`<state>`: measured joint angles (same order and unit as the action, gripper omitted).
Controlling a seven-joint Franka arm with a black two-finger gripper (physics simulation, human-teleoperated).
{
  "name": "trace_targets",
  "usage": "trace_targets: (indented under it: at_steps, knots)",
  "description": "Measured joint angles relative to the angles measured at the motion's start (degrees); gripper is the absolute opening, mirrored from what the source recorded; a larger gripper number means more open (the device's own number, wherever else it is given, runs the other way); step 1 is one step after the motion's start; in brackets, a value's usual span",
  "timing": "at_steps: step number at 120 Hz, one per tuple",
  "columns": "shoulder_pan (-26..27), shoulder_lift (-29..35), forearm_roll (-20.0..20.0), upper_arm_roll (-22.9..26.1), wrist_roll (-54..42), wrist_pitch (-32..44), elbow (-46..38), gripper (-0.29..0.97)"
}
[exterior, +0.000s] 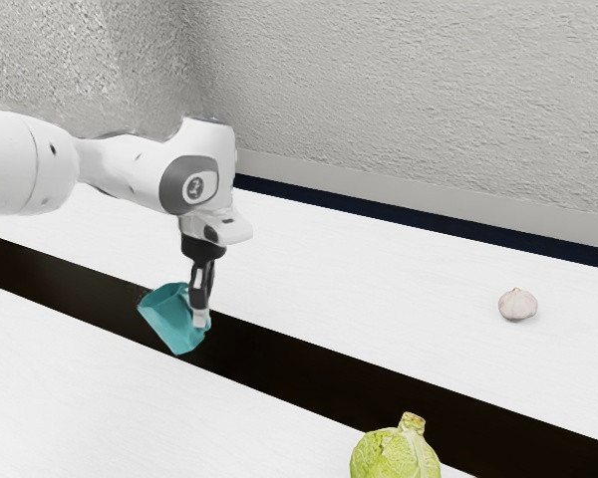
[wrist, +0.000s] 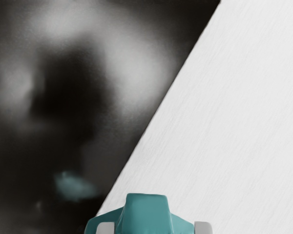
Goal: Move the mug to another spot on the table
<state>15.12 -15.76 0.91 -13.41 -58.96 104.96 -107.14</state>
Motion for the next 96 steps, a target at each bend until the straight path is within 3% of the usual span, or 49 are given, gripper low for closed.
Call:
trace_targets:
  at_steps: [11, 23, 53, 96]
  knots:
    - [0.3, 1.5, -0.3, 3.0, 3.0, 2.3, -3.5, 0.03]
    - [0.7, -4.5, -0.5, 4.4, 6.0, 3.2, 5.3, 0.03]
    - [1.4, -13.9, -2.1, 4.6, 12.5, 2.8, 13.6, 0.01]
    - [2.4, -19.2, -6.1, 4.5, 21.6, 3.0, 16.8, -0.01]
